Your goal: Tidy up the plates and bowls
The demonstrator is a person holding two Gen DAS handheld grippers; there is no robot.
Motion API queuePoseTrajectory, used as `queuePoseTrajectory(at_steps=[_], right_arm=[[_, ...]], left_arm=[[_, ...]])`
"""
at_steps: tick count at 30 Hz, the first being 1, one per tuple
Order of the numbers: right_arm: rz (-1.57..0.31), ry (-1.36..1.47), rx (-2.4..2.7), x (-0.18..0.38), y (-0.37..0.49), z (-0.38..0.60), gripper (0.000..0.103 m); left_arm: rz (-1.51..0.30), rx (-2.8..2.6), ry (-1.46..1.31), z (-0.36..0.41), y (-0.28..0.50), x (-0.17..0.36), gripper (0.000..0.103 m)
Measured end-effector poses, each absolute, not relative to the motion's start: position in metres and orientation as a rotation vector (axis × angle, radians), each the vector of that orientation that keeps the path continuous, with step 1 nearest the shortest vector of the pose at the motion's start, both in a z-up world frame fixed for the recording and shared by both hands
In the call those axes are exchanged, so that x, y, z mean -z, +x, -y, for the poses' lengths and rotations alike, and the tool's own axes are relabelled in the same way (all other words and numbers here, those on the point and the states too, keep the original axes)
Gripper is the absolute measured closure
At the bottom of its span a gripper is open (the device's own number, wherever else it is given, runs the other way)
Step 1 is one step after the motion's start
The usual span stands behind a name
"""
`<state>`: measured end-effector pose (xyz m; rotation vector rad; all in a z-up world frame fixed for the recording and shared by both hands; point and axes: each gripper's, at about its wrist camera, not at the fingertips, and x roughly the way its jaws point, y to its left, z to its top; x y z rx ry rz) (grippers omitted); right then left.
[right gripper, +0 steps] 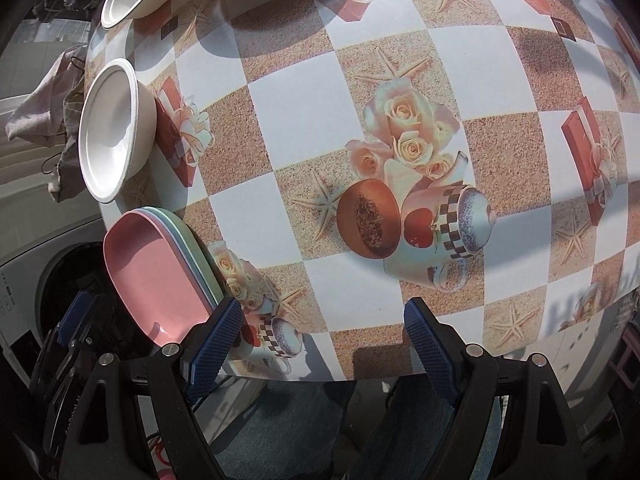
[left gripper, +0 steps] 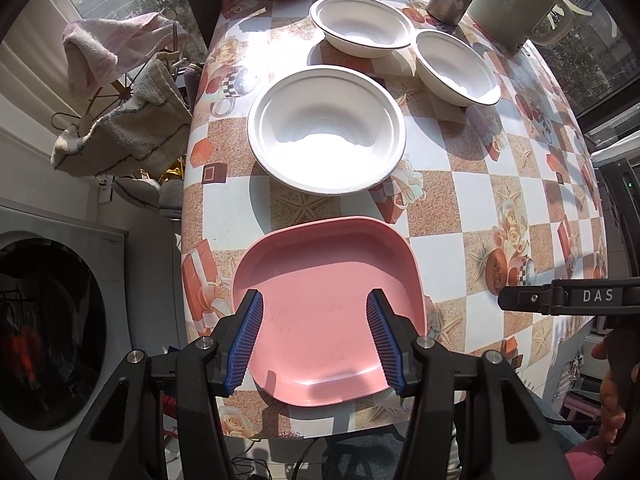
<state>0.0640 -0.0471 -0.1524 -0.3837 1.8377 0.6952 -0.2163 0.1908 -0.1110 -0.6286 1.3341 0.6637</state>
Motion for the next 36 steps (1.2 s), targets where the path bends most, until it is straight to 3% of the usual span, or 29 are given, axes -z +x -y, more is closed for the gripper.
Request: queuePoseTrajectory(at_steps=[17, 27, 36], right_arm=[[-1.77, -0.486, -0.681, 0.142, 0.077, 0.044, 0.018], [-1.672, -0.511, -0.808, 0.124, 0.079, -0.024, 0.018], [-1.544, -0.528, -0.907, 0.12, 0.081, -0.087, 0.019]], left_arm=[[-1.331, -0.636, -0.647, -0.209, -0.192, 0.107, 0.045], [-1.303, -0.749, -0.682, -0.27, -0.187, 0.104, 0.045], [-1.351, -0.802, -0.692, -0.313, -0.172, 0.141, 0.045]])
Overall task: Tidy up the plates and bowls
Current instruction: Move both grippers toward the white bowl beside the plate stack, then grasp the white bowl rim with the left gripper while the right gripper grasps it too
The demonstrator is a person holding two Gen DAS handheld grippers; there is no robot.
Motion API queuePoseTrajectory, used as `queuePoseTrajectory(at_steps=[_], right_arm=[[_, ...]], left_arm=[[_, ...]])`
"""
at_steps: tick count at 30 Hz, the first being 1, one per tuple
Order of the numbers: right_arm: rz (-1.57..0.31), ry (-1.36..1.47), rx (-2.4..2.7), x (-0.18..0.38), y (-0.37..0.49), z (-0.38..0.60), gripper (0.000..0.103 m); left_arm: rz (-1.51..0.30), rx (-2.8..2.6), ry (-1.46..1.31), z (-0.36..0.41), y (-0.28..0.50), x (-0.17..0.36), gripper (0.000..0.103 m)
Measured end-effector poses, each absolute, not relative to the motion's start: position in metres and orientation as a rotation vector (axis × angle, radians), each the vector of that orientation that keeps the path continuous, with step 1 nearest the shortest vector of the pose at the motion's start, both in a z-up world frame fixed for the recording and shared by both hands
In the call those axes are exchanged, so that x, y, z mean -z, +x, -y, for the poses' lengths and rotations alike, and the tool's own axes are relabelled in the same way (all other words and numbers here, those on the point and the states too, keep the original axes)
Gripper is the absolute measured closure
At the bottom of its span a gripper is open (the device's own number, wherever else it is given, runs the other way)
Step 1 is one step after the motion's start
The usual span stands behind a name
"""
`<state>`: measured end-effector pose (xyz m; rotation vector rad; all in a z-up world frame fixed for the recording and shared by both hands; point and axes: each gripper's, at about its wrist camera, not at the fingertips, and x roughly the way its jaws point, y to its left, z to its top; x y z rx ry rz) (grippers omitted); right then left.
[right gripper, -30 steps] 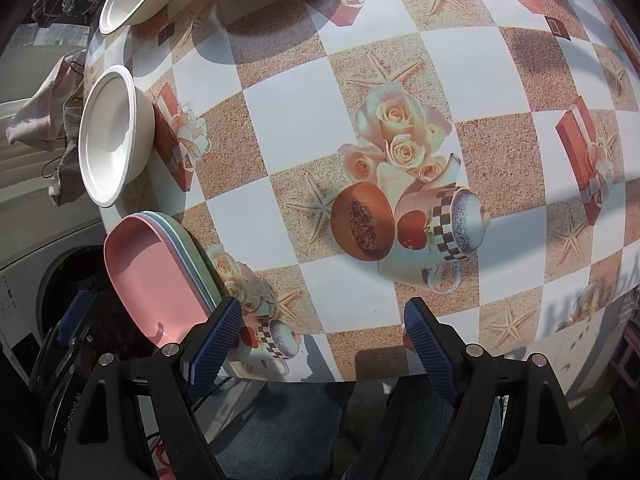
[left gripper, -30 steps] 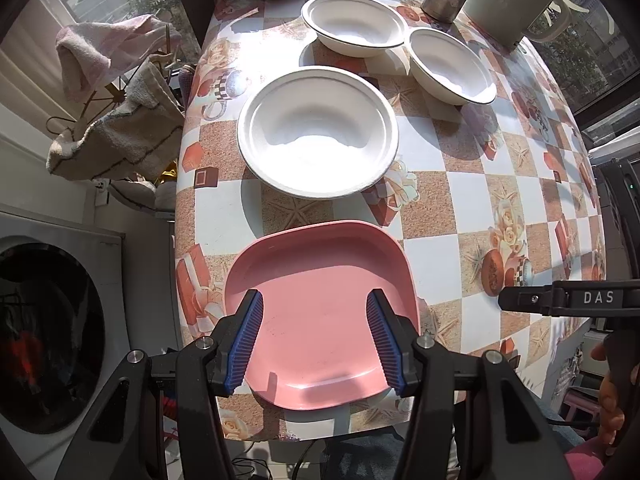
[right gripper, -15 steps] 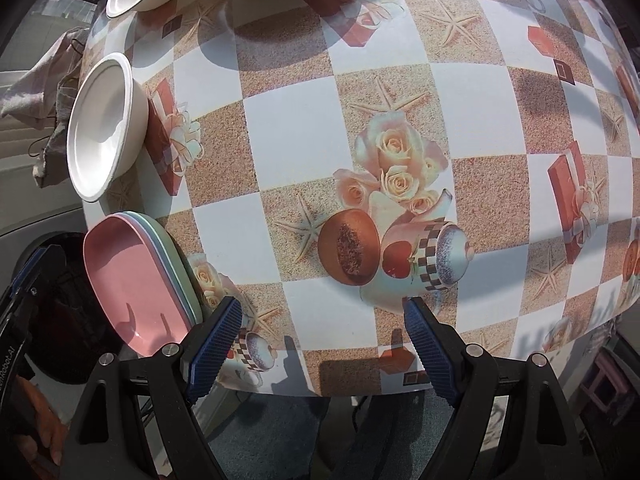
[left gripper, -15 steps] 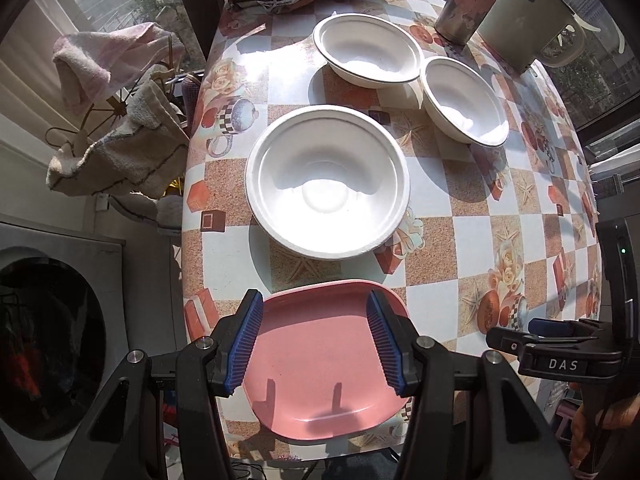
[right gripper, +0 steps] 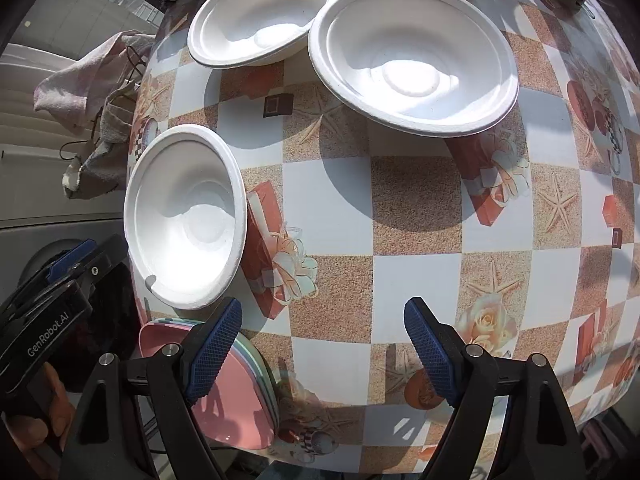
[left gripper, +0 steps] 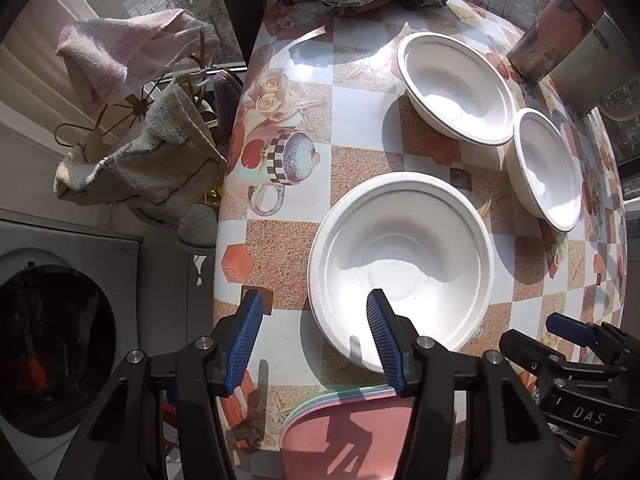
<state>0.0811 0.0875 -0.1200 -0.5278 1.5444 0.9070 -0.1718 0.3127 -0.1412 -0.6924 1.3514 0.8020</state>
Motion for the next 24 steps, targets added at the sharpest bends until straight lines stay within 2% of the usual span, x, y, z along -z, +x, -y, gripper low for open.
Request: queuePoseTrajectory(at_steps=[15, 16, 18, 20, 23, 24], right_arm=[[-1.552, -0.519, -0.963, 0.153, 0.072, -0.123, 0.02], [-1.553, -0.518, -0.969, 0.154, 0.071, -0.124, 0.023], [-1.571, -0.526, -0.984, 0.158, 0.067, -0.128, 0.048], [-1.574, -0.537, -0.993, 0.16, 0.064, -0.129, 0.064], [-1.601, -0.513, -1.023, 0.161, 0.062, -0.131, 0.078], [-1.601, -0.517, -1.025, 0.162, 0.061, -0.131, 0.079]], left_arm=[[-1.426, -0.749, -0.669, -0.336, -0.157, 0.186, 0.045], [-1.437, -0.743, -0.674, -0.337, -0.156, 0.189, 0.045], [-1.446, -0.736, -0.673, -0.338, -0.155, 0.193, 0.045], [-1.442, -0.72, -0.675, -0.335, -0.153, 0.193, 0.048], [-1.435, -0.682, -0.679, -0.329, -0.146, 0.192, 0.069], [-1.439, -0.665, -0.686, -0.328, -0.143, 0.194, 0.075]])
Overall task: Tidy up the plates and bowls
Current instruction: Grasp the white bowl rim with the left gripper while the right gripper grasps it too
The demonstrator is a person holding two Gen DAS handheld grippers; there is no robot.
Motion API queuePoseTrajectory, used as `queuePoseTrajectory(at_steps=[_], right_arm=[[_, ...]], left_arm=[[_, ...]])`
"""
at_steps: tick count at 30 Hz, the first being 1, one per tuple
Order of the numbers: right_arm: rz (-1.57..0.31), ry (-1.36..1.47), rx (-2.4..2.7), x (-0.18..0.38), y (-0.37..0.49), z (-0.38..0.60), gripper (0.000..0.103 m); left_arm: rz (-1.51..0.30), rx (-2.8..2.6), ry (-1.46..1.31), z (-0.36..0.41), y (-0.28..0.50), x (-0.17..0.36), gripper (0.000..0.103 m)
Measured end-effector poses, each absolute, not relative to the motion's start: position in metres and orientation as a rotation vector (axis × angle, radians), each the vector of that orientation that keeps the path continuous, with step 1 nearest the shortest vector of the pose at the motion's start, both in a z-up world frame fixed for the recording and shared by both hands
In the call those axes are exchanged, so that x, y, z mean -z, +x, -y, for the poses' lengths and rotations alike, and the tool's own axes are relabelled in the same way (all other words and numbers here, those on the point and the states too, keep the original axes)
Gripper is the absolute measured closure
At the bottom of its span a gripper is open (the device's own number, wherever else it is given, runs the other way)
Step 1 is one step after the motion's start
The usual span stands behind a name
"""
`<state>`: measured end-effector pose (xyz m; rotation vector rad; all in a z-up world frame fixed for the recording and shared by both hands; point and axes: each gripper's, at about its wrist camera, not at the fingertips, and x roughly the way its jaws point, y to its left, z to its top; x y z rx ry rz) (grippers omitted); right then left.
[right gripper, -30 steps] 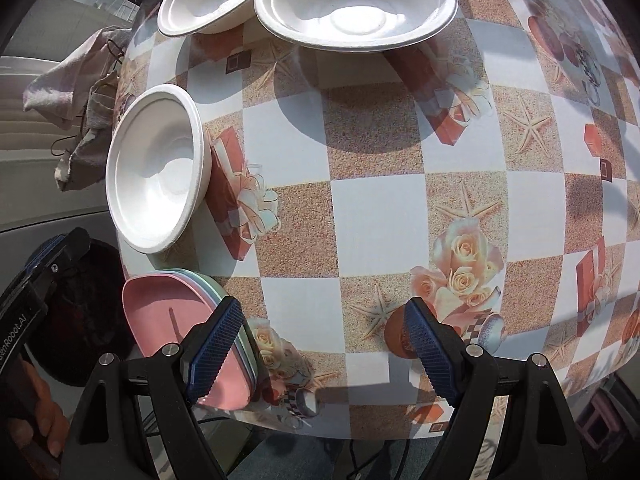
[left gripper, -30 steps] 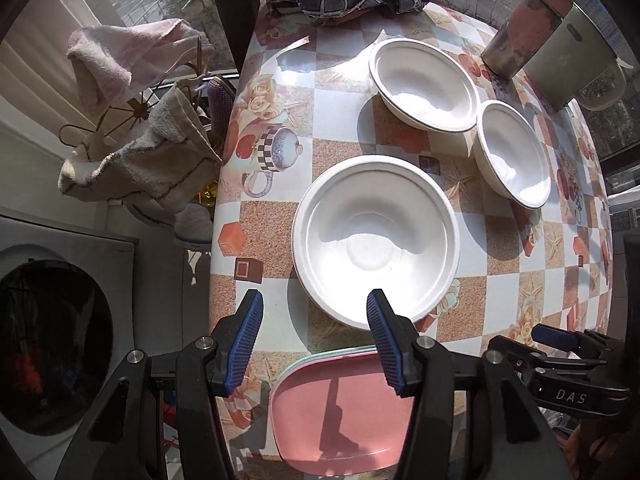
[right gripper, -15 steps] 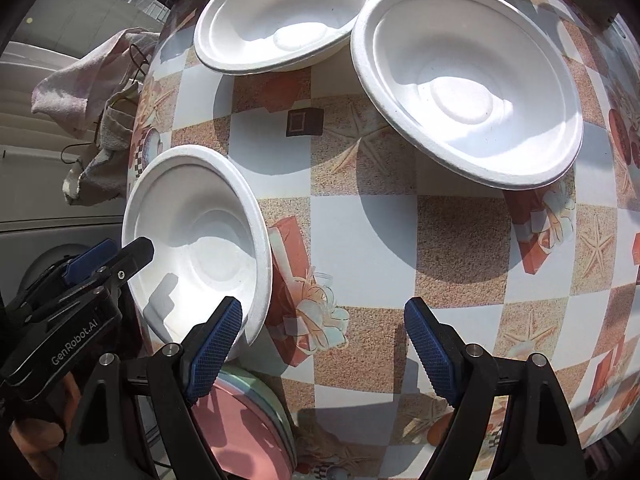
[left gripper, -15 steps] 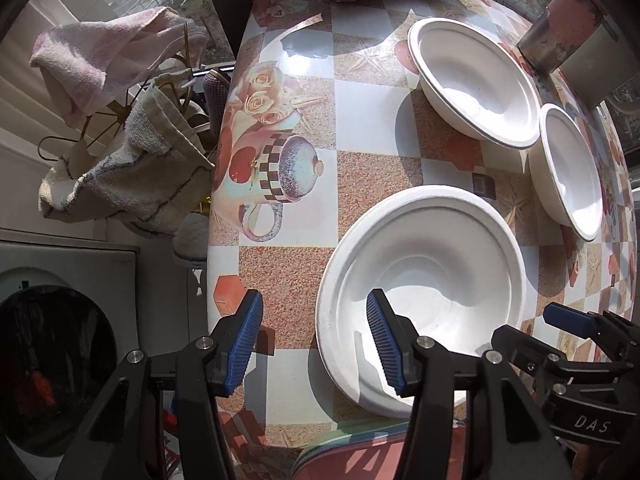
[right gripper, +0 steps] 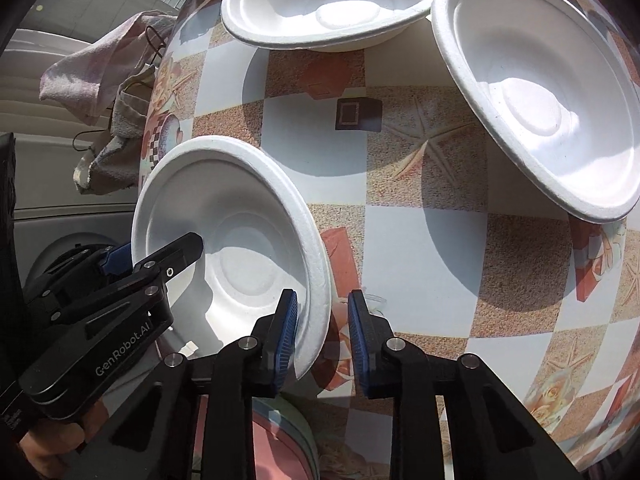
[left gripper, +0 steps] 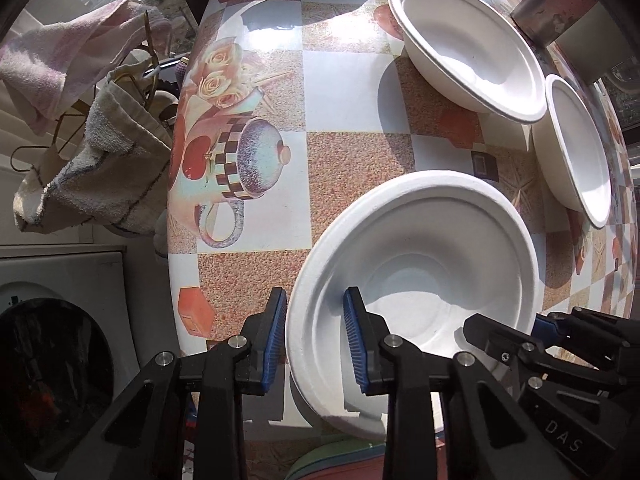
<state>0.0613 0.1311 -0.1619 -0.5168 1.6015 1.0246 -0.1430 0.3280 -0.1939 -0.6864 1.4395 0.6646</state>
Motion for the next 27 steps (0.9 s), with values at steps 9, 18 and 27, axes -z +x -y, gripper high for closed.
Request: queuePoseTrajectory(at_steps=[9, 18, 27], right_arm=[[-1.612, -0.517, -1.003, 0.166, 0.074, -0.1, 0.086], [-1.641, -0.447, -0.881, 0.173, 0.11, -0.016, 0.086], [-1.681, -0.327, -0.714, 0.184, 0.145, 0.073, 0.085]], left_arm=[[-1.472, -0.6, -0.645, -0.287, -0.119, 0.193, 0.076], [-1.534, -0.438, -0.516, -0.199, -0.067, 0.192, 0.076], [-1.593, -0.286, -0.404, -0.103, -0.02, 0.195, 0.076]])
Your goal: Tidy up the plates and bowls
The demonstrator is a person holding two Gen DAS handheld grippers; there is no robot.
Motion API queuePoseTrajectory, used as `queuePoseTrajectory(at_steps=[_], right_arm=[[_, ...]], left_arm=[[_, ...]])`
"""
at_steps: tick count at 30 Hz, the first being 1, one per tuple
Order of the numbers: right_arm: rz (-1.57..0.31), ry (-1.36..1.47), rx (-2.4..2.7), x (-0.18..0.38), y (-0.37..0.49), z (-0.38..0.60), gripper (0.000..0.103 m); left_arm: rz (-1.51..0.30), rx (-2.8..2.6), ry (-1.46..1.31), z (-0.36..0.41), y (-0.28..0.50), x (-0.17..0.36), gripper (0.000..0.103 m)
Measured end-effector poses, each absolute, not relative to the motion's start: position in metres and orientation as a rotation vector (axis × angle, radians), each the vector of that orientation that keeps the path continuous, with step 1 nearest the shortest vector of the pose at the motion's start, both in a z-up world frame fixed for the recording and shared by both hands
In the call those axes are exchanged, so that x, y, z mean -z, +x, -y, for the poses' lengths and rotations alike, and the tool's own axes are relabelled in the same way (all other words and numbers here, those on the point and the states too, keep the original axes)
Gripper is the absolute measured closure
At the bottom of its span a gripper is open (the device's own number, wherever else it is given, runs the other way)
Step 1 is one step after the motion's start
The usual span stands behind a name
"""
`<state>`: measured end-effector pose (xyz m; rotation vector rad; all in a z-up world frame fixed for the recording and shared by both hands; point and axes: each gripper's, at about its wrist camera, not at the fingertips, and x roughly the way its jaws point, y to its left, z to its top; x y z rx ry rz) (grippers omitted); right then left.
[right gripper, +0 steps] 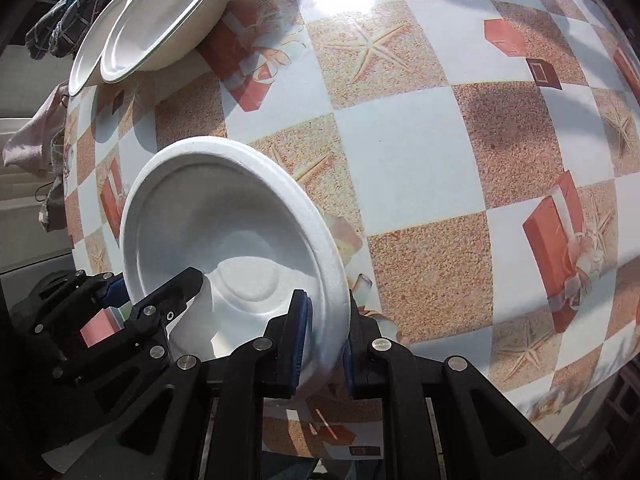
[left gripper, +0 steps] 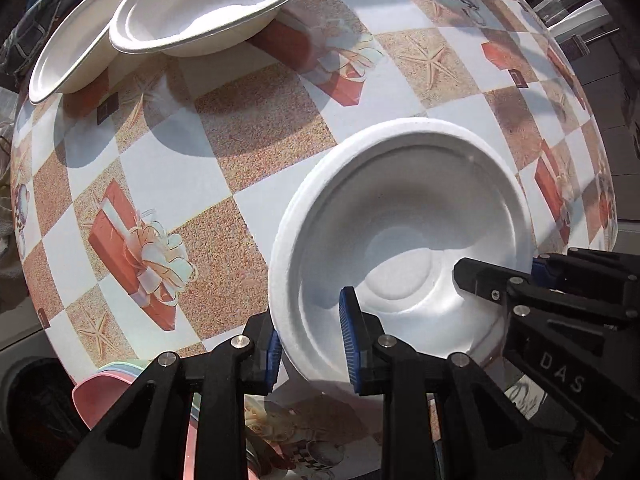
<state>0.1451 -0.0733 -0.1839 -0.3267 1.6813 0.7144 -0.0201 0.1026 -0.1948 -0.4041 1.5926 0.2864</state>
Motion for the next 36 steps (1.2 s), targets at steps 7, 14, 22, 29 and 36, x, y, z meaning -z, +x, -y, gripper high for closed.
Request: queuePoseTrajectory(at_steps=[7, 14, 22, 29, 36], right_arm=[[-1.688, -0.279, -0.619, 0.187, 0.167, 0.13, 0.085], [-1.699, -0.212, -0.612, 0.187, 0.177, 0.15, 0.085], [-1.652, -0.109, -0.581, 0.169, 0.216, 0.208, 0.023], [-1.63, -0.01, -0.481, 0.16, 0.223, 0.254, 0.004], [-1.614, 0.108, -0.401, 0.148, 0.198, 0.292, 0.001]], left_arm=[[-1.622, -0.176, -0.333, -0.034, 0.002, 0.198, 0.069], [-1.599, -0.14, -0.324, -0.001, 0.021, 0.188, 0.048], [-1.509, -0.162, -0.3, -0.029, 0.004, 0.159, 0.036], [-1.467, -0.125, -0.376, -0.034, -0.025, 0.131, 0.032], [-1.425, -0.056, -0.412, -0.066, -0.052, 0.111, 0.032]])
